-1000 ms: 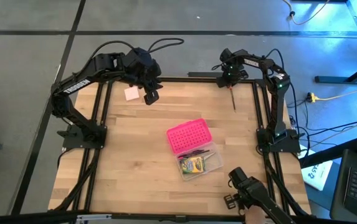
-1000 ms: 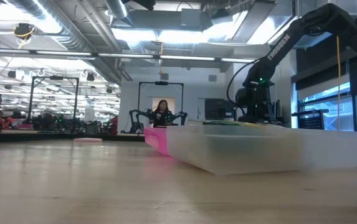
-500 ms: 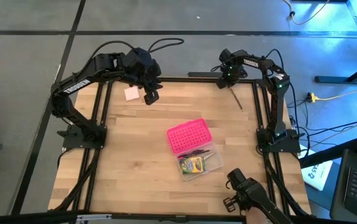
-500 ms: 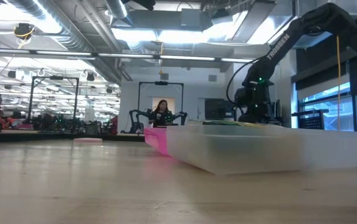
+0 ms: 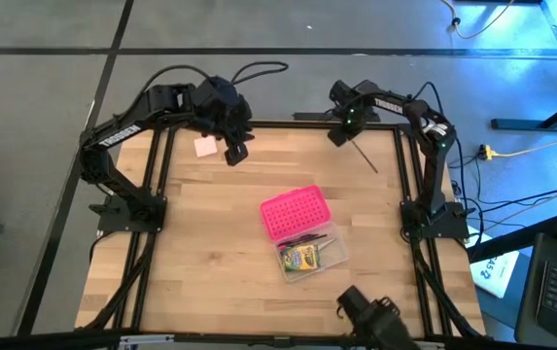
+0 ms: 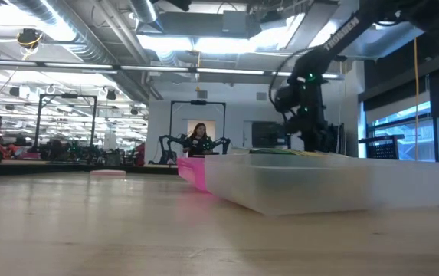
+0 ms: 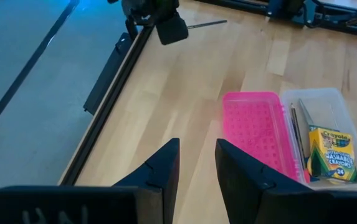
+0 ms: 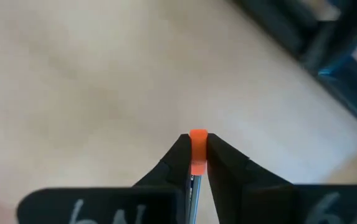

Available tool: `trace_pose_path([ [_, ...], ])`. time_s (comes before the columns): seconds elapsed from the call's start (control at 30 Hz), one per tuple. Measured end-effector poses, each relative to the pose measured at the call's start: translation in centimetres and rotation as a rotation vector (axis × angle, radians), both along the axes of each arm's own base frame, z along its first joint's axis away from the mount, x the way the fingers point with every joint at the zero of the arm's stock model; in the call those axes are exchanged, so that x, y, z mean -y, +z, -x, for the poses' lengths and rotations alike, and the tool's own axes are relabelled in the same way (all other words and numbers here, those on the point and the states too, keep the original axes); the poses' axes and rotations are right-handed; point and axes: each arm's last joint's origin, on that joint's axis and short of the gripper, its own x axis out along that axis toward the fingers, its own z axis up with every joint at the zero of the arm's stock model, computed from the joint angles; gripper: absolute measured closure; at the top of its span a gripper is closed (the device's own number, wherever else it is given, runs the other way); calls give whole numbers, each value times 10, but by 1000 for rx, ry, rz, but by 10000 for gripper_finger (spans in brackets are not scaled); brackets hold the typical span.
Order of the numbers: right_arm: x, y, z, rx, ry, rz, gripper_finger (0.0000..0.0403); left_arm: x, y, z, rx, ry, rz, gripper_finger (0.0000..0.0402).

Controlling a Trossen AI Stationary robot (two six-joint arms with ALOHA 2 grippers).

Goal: Pack school essentials
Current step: Put the pencil with the orange top eraser into the pink box

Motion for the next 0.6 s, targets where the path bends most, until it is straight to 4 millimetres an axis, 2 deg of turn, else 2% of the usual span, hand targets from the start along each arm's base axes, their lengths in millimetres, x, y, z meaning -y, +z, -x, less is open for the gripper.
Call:
trace_pose_path([
  [0.17, -38, 24, -27, 23, 173, 23, 360, 6, -1, 0, -17, -20, 5, 305],
  [0.47, -124, 67, -80, 89, 482, 66, 359, 18, -2, -2, -32, -72, 0, 305],
  [0.6, -161, 86, -108, 221, 657, 80, 359, 24, -2, 3, -61, -81, 18, 305],
])
